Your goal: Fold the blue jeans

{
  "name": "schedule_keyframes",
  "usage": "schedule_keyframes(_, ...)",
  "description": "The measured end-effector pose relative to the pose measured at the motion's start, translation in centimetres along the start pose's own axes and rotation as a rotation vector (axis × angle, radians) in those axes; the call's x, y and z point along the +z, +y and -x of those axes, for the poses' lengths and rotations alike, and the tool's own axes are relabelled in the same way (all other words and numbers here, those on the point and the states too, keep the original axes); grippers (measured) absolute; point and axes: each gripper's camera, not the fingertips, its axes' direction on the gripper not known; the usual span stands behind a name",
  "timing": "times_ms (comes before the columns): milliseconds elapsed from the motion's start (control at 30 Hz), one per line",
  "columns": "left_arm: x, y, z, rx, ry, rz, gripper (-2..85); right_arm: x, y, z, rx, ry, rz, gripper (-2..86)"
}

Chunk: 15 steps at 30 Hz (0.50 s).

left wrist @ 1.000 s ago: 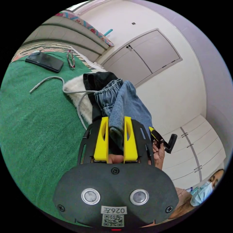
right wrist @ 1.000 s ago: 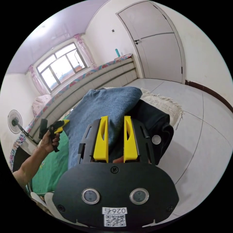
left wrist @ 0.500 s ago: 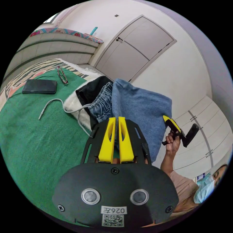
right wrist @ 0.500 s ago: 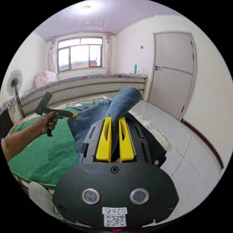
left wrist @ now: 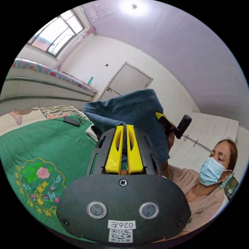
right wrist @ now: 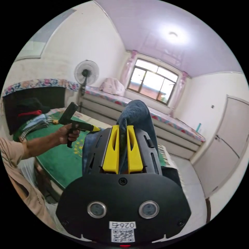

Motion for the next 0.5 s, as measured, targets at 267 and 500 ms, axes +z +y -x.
schedule_keyframes(267,-23.2,6.4,-7.8,0.066,-0.244,-0.198,0.7,13.3,-2.7,8.1,0.343,-0.557,0.047,0.4)
schedule_keyframes(500,-25.4,13.8,5.3,-0.285,-0.294,0.175,2.4,30.7,4.5,14.5,0.431,-0.312,0.506,0.4)
